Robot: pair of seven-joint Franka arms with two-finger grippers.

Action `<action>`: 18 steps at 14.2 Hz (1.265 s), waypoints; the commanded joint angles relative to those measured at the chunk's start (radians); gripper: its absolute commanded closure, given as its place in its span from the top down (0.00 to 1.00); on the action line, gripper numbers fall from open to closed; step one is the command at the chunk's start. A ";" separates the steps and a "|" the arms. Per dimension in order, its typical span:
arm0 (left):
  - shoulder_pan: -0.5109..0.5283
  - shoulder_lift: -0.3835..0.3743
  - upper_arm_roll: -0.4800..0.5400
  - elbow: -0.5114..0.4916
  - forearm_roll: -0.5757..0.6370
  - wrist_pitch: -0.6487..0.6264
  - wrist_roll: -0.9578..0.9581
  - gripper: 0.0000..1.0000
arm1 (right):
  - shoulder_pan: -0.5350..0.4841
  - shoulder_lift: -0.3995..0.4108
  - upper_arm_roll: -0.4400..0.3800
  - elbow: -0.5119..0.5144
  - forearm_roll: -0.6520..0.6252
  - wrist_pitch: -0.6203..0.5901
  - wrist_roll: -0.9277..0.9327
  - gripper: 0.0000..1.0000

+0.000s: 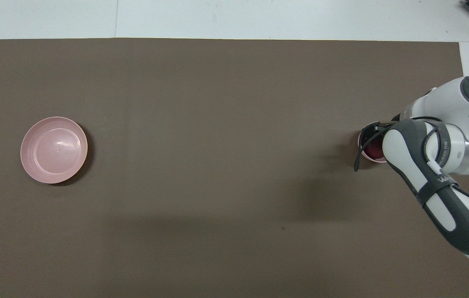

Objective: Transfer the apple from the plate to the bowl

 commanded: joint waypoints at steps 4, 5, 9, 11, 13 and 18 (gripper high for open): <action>0.008 -0.029 -0.006 -0.034 0.007 0.010 0.007 1.00 | -0.001 -0.121 0.004 0.050 -0.010 -0.109 0.037 1.00; 0.008 -0.029 -0.006 -0.034 0.007 0.010 0.007 1.00 | -0.001 -0.130 0.004 0.076 -0.011 -0.143 0.048 1.00; 0.008 -0.029 -0.006 -0.033 0.007 0.010 0.007 1.00 | -0.004 -0.221 0.009 0.143 -0.011 -0.310 0.048 1.00; 0.008 -0.029 -0.006 -0.034 0.007 0.010 0.007 1.00 | -0.012 -0.255 0.006 0.197 -0.013 -0.410 0.046 1.00; 0.007 -0.029 -0.006 -0.033 0.007 0.010 0.007 1.00 | -0.011 -0.284 0.006 0.251 -0.022 -0.505 0.043 1.00; 0.008 -0.029 -0.006 -0.034 0.007 0.010 0.007 1.00 | -0.011 -0.304 -0.002 0.366 -0.025 -0.712 0.037 1.00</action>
